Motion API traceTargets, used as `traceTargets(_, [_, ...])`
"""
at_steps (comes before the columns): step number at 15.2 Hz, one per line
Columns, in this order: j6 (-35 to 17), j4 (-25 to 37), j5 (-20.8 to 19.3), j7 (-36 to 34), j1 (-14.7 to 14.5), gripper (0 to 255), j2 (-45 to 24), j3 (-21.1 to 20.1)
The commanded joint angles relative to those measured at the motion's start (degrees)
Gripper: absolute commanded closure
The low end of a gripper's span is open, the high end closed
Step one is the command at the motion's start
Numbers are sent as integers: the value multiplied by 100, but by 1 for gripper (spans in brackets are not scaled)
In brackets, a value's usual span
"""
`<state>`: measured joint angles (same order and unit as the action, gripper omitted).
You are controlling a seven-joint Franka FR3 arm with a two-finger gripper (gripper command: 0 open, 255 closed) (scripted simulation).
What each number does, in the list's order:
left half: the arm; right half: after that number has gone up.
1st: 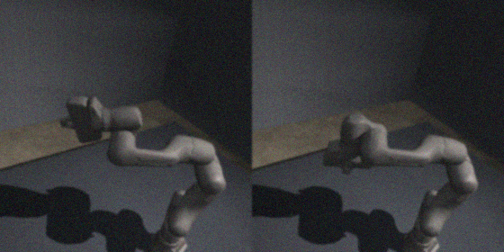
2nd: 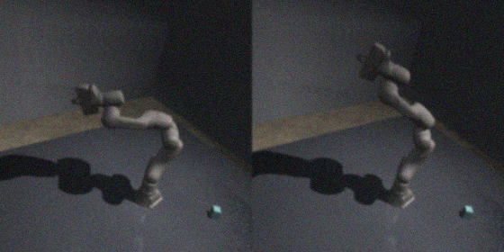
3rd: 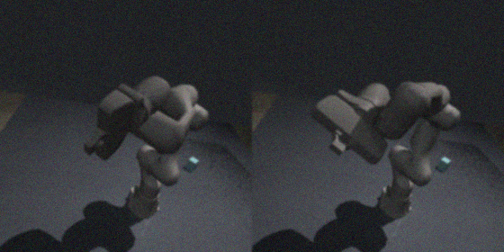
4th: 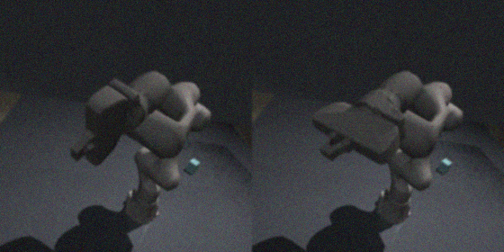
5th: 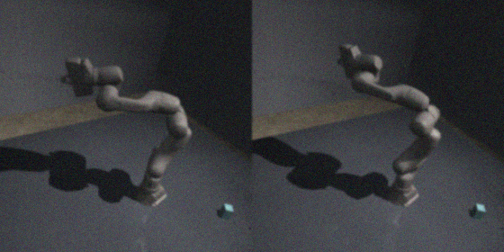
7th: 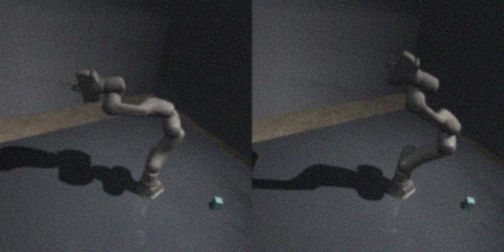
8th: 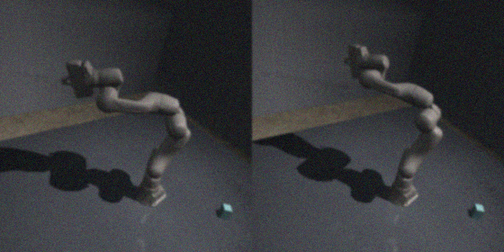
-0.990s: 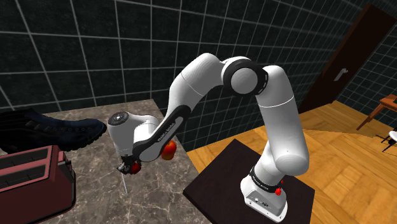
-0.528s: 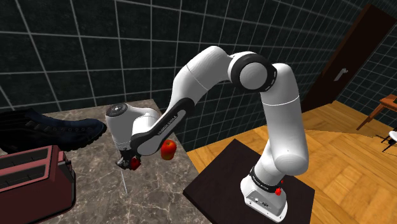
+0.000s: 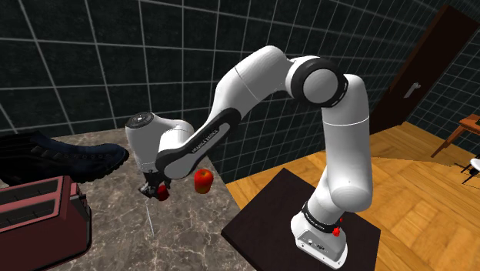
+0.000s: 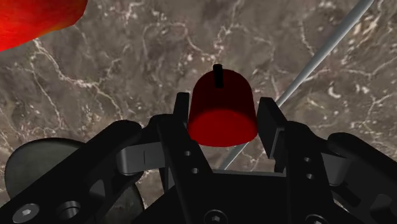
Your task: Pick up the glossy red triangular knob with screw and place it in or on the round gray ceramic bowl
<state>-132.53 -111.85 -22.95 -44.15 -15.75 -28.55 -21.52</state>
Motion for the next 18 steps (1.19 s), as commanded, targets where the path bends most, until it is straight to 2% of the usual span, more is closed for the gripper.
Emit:
traceTargets(1, [116,16,70,60,31,255,109,-42])
traceTargets(7, [387,133,217,299,162,255,304,-90])
traceTargets(18, [790,1624,145,1553,800,255,-615,317])
